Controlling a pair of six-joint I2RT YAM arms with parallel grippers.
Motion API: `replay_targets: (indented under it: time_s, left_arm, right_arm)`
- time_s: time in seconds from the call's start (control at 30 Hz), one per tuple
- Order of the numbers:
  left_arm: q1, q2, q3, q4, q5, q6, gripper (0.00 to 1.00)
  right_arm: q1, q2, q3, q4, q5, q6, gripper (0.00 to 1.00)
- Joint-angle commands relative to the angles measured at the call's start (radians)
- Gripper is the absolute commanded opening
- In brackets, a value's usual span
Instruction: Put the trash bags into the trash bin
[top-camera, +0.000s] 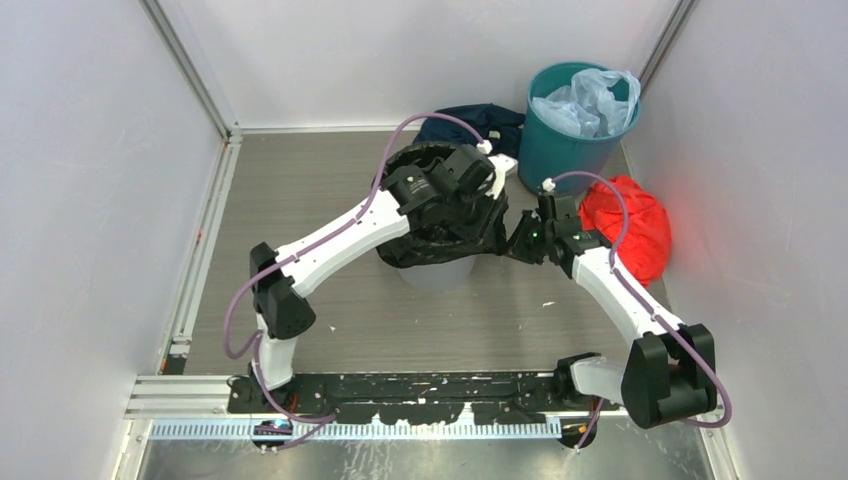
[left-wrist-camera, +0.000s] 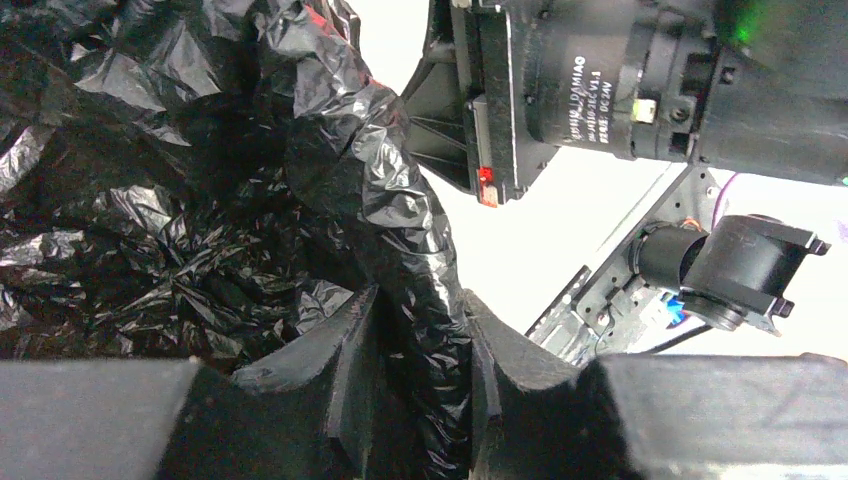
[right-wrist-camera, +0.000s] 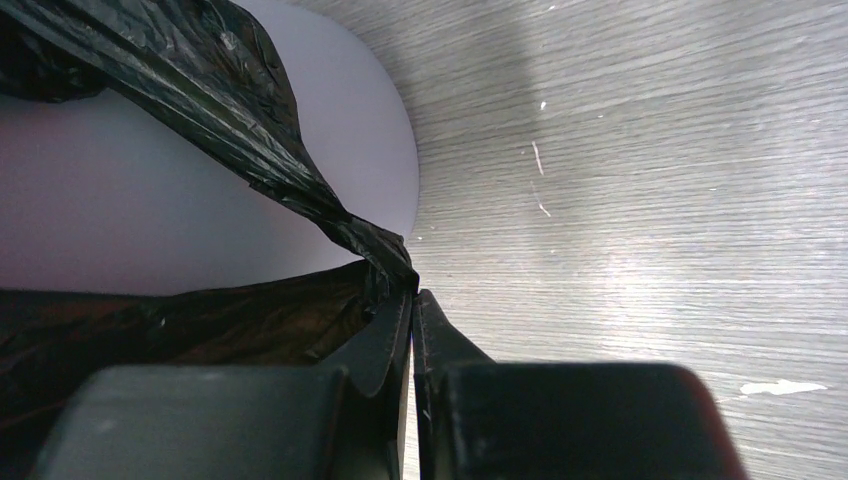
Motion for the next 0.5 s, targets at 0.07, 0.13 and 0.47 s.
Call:
replay_targets:
  time_s: [0.07,0.13,0.47]
  left_arm:
    - [0.002,-0.093,-0.032,0.026,-0.008,0.013,0.33]
    - [0.002,-0.096,-0.035,0.027,-0.009,0.013,0.33]
    - [0.004,-0.151,-0.088,0.016,0.020,0.052,0.35]
  right_arm:
    - [-0.005,0.037,-0.027,0.119,-0.105,0.043,0.09]
    - [-0.006,0.050,-0.030,0.138,-0.142,0.046,0.11]
    - [-0.005,-0.025,0.032,0.031,-0.077,-0.015,0.38]
